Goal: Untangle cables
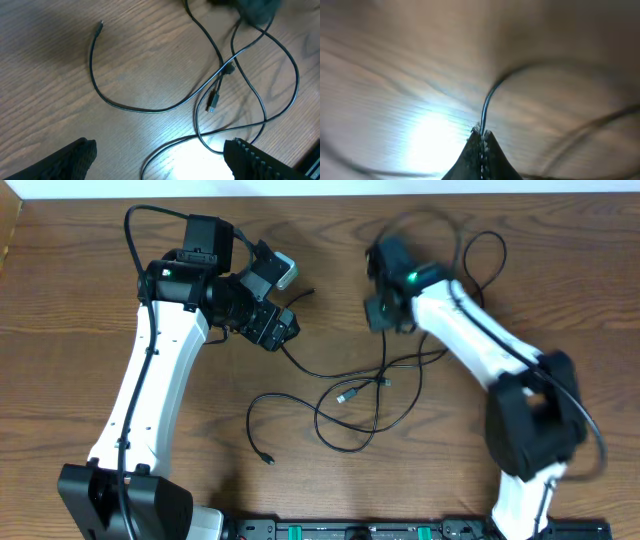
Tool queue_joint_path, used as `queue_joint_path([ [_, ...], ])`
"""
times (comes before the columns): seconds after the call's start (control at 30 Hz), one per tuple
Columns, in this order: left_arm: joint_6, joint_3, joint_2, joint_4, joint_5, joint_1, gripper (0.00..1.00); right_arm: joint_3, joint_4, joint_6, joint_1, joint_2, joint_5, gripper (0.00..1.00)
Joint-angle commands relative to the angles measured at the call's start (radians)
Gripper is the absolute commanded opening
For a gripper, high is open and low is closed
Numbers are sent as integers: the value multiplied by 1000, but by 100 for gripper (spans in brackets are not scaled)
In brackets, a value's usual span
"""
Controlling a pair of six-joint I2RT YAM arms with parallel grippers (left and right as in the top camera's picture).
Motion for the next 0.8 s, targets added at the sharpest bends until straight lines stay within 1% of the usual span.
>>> queue_joint_path([
  [0.0,8,-5,-5,-4,13,3,86,148,-29,-39,-7,-188,75,1],
  [0.13,8,-5,-5,-4,13,3,86,275,-98,-67,-35,-294,157,1],
  [0.2,8,-5,-5,-5,14,3,86,315,-127,-74,-58,-329,159,1],
  [0.27,8,-5,-5,-5,13,3,87,328,-164,-74,-92,-364,135,1],
  [0.4,8,-5,-5,-5,13,3,86,316,-261,-62,-105,-359,126,1],
  [0.43,8,-5,-5,-5,13,3,86,298,-299,-49,-99,-353,120,17],
  [0.5,8,-5,-5,-5,13,3,87,267,-341,-8,-90,-344,123,43],
  [0.53,8,-5,-5,-4,13,3,87,248,-349,6,-90,-341,123,51],
  [0.63,8,-5,-5,-2,13,3,87,144,-356,73,-88,-339,123,59],
  [0.77,8,-5,-5,-2,13,3,87,21,-349,135,-88,-339,123,63],
])
